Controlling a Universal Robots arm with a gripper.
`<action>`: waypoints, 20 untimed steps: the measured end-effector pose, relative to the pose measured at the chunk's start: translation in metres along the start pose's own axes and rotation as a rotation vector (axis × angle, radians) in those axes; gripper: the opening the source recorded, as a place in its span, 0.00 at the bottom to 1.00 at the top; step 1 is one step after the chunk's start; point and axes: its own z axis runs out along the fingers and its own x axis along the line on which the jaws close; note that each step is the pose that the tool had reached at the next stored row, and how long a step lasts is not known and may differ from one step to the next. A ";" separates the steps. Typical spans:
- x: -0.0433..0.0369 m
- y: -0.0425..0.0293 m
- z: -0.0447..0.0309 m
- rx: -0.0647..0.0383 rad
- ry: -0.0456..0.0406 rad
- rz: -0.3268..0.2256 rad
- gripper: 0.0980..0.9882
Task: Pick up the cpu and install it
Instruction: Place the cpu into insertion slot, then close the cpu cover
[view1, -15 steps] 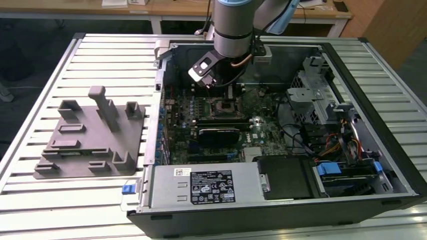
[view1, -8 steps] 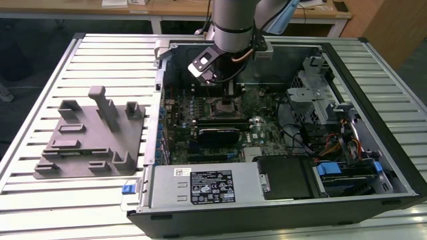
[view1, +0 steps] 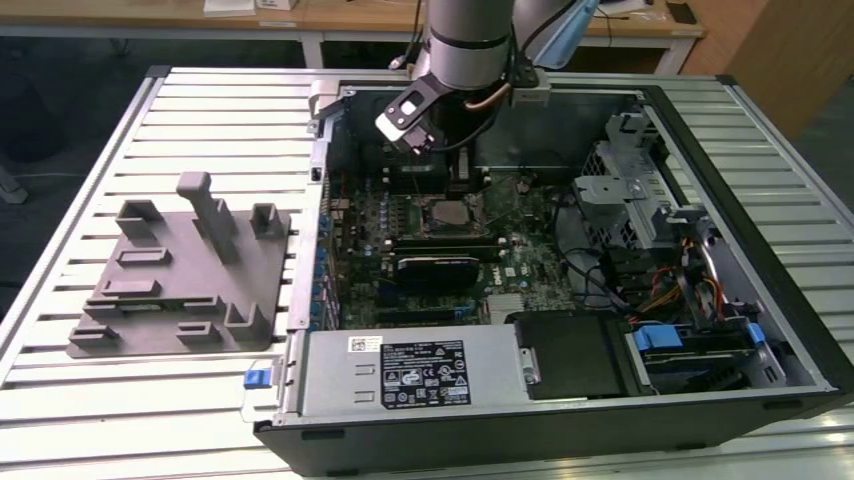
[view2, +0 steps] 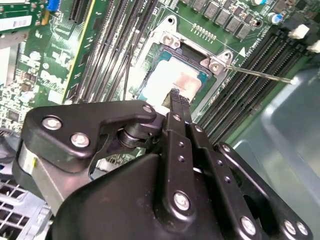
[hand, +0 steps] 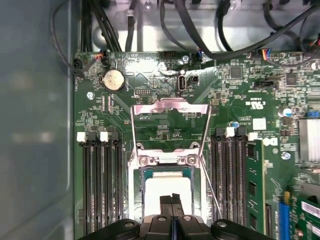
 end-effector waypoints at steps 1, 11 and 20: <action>-0.0001 0.0001 -0.0022 0.000 0.0002 0.000 0.01; -0.0007 0.0007 -0.0237 -0.002 0.0002 0.000 0.01; -0.0007 0.0016 -0.0248 -0.002 0.0000 0.000 0.01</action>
